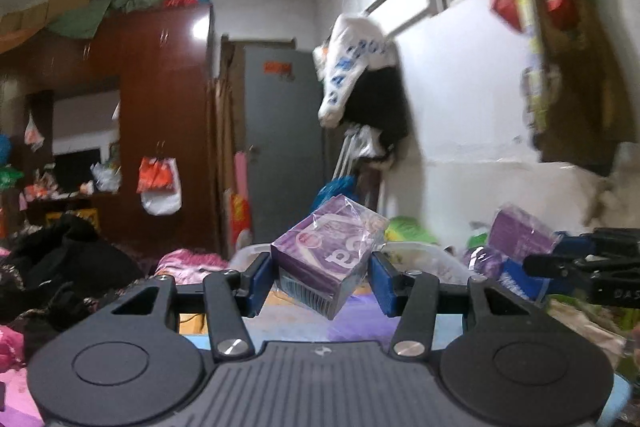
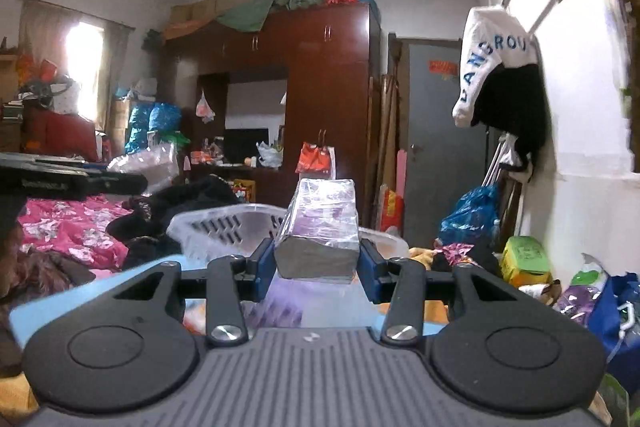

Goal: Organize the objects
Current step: 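Lift and carry the purple box and pink pack over the basket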

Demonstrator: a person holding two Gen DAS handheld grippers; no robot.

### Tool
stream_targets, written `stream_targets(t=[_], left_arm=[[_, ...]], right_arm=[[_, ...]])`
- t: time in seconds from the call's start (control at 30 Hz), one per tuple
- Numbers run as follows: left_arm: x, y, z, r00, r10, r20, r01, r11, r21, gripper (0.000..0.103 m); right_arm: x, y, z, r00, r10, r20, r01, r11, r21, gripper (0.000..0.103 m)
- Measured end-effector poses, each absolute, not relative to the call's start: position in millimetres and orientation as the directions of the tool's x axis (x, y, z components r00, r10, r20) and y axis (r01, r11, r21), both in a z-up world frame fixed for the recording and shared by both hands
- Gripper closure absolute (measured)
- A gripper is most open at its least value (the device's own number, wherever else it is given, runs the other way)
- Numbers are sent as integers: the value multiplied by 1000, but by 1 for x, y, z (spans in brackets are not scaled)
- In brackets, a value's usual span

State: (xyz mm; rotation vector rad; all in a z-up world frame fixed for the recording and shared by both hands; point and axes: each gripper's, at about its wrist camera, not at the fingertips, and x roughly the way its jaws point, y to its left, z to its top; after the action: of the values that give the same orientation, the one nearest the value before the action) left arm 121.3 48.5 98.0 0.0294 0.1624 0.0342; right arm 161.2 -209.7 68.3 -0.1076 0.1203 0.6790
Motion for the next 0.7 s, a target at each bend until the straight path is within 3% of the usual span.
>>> stream_targets(t=[0.3, 0.7], left_arm=[[239, 74, 94, 904, 130, -407, -121, 991, 48, 48], [253, 86, 76, 875, 107, -473, -111, 994, 20, 47]], right_arm=[[257, -151, 62, 780, 530, -334, -584, 808, -82, 56], [280, -160, 56, 755, 520, -399, -569, 822, -5, 56]])
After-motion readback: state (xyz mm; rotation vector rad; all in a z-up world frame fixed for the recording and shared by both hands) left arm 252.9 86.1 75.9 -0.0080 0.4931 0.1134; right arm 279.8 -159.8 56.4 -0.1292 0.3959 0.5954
